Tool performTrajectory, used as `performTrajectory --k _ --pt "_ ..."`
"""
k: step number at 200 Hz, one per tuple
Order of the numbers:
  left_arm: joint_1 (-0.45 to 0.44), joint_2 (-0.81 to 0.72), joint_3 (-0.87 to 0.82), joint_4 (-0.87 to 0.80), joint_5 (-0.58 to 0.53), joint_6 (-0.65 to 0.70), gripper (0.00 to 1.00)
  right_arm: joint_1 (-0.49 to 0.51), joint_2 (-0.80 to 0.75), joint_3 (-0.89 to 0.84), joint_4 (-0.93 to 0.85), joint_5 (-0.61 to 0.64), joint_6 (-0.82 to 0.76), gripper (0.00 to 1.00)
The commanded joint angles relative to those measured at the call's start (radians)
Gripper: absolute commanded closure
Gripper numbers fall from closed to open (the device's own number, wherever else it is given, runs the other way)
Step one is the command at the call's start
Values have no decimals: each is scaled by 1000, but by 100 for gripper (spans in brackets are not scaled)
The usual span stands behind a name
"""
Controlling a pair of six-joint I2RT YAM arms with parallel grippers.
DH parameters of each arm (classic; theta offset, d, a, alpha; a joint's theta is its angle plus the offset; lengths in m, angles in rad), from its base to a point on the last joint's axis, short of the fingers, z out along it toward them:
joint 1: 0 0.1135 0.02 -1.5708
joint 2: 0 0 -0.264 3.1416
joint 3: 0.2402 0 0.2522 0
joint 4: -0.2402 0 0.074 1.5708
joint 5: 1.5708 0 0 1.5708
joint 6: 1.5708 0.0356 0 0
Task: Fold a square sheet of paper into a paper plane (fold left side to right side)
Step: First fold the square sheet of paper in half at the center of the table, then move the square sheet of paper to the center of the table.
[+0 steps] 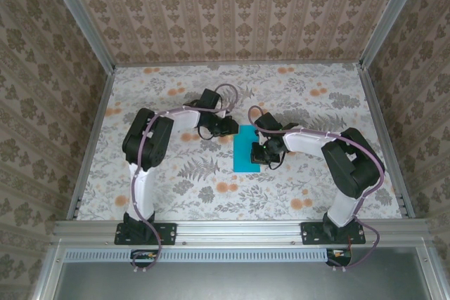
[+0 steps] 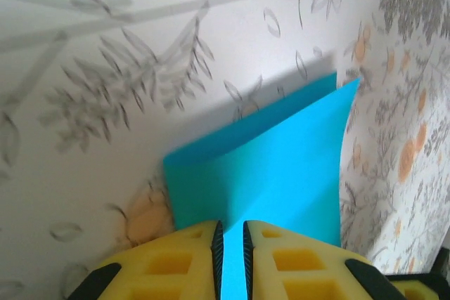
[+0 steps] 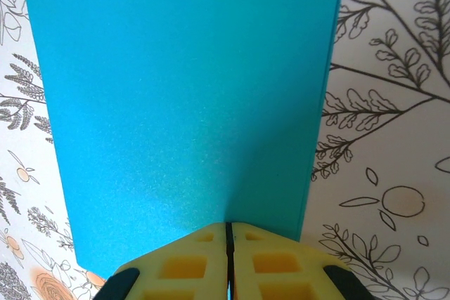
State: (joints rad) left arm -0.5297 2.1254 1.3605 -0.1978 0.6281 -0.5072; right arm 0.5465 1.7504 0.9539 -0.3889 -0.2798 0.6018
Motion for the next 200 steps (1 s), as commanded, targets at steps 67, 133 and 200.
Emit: performTrajectory --k 67,133,200 --pt "57 124 145 -29 -88 36 80 30 70 -56 -68 35 31 91" --pt "103 9 148 -73 -93 83 75 32 37 -117 82 -3 191 90" --pt "122 -209 -40 -59 -36 75 73 43 27 -115 170 -24 232 89"
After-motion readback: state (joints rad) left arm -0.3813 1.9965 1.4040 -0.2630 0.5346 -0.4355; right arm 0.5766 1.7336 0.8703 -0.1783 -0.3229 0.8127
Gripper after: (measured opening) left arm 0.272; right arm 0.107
